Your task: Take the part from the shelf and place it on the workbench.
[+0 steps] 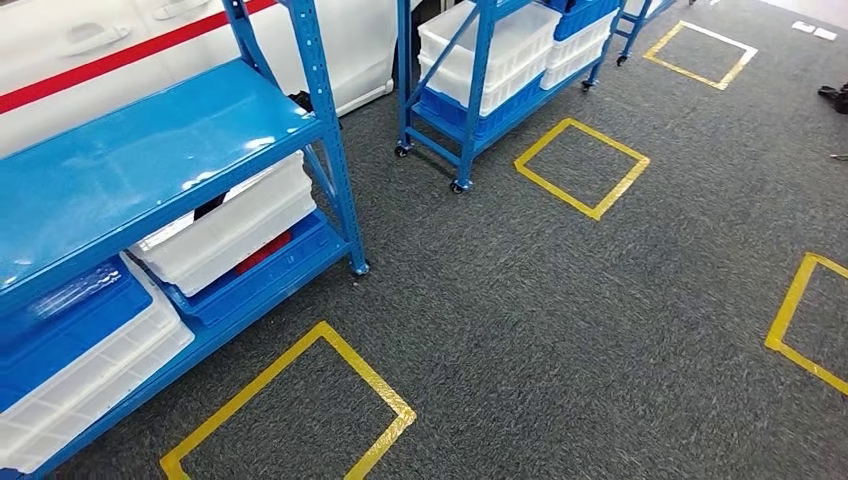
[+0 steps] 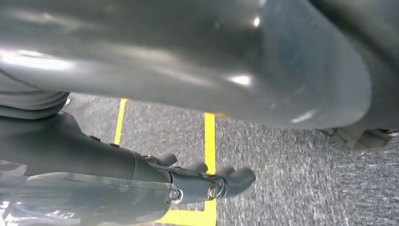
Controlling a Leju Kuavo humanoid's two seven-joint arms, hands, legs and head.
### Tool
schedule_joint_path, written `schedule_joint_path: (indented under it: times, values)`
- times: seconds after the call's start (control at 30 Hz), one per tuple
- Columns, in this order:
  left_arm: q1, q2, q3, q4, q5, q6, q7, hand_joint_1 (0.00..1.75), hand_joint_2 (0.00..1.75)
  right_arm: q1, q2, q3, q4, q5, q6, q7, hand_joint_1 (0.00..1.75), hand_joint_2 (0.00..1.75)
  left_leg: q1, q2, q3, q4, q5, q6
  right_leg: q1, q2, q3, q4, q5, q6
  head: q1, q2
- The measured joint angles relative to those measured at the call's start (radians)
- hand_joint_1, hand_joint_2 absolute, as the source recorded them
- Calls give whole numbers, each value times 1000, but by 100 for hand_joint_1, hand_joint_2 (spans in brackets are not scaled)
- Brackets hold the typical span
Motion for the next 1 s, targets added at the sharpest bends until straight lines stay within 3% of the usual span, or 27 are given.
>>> schedule_joint_path:
  times: [0.07,0.13,0.2,0.27,0.33,0.4,0.47,0.5,0.53,0.57,0.63,0.7,0.73,0.8,0.87,0.93,1.0]
  values:
    - [1,-1,-1,0,1,-1,1,0,0,0,-3,0,0,0,1,-1,0,0,1,-30,2,5,-3,-5,-3,15,36,-101,76,-2,0,0]
    - [0,-4,-1,0,4,-1,2,0,0,0,-5,0,0,0,3,-1,0,0,-1,-57,-1,14,-9,-14,-7,57,84,-223,135,-4,0,0]
    - [0,-5,-1,0,6,-1,2,0,0,-1,-6,0,0,1,6,-1,0,0,-2,-77,-8,19,-12,-27,-7,73,97,-261,143,-9,0,0]
    - [3,-5,-2,0,6,0,0,0,0,-4,-6,0,0,1,9,-1,0,0,2,-87,-12,18,-13,-40,-5,51,100,-265,145,-21,0,0]
    - [4,-7,-2,0,6,1,0,0,0,-5,-7,0,0,0,10,0,0,0,2,-43,-27,49,-34,-51,-6,27,106,-273,146,-35,0,0]
    - [-3,-9,-2,0,7,1,2,0,0,-3,-7,-1,0,-1,11,1,0,0,2,17,-79,157,-93,-59,-3,0,108,-275,144,-44,0,0]
    - [-8,-10,-2,0,9,1,4,0,0,-1,-7,-2,0,-3,12,1,0,0,4,35,-144,284,-141,-64,1,-30,109,-275,140,-48,0,0]
    - [-7,-10,-1,0,10,1,7,0,0,-1,-7,-2,0,-3,12,1,0,0,4,37,-157,309,-141,-65,2,-43,111,-274,138,-48,0,0]
    - [-6,-10,-1,0,12,1,10,0,0,-2,-7,-2,0,-3,12,1,0,0,4,39,-151,295,-121,-64,3,-56,114,-274,135,-48,0,0]
    - [-6,-10,-1,0,12,1,14,0,0,-2,-7,-3,0,-3,12,1,0,0,3,46,-123,239,-86,-61,3,-68,118,-274,132,-46,0,0]
    - [-7,-10,-1,0,13,2,18,0,0,-3,-7,-3,0,-3,11,1,0,0,-4,93,-51,97,-24,-47,6,-90,129,-274,124,-41,0,0]
    - [-10,-10,-1,0,13,2,19,0,0,-5,-7,-3,0,-3,10,1,0,0,-14,129,-21,29,-8,-30,10,-108,137,-275,119,-31,0,0]
    - [-11,-11,-1,0,14,2,19,0,0,-6,-7,-3,0,-3,10,1,0,0,-18,126,-22,26,-10,-23,11,-119,140,-277,118,-26,0,0]
    - [-9,-12,-1,0,14,2,19,0,0,-10,-8,-3,0,-3,10,1,0,0,-14,99,-17,17,-4,-13,10,-130,150,-279,113,-14,0,0]
    - [-8,-14,-1,0,15,3,19,0,0,-10,-9,-3,0,-3,10,1,0,0,-7,75,-8,4,4,-2,8,-91,142,-245,83,-4,0,0]
    - [-10,-16,-1,0,18,3,20,0,0,-8,-9,-3,0,-3,10,1,0,0,-5,51,-9,0,8,4,4,-28,82,-124,19,-1,0,0]
    - [-12,-17,-1,0,21,4,20,0,0,-6,-9,-3,0,-3,10,1,0,0,-5,30,-11,1,10,6,3,-4,22,-13,-24,-1,0,0]
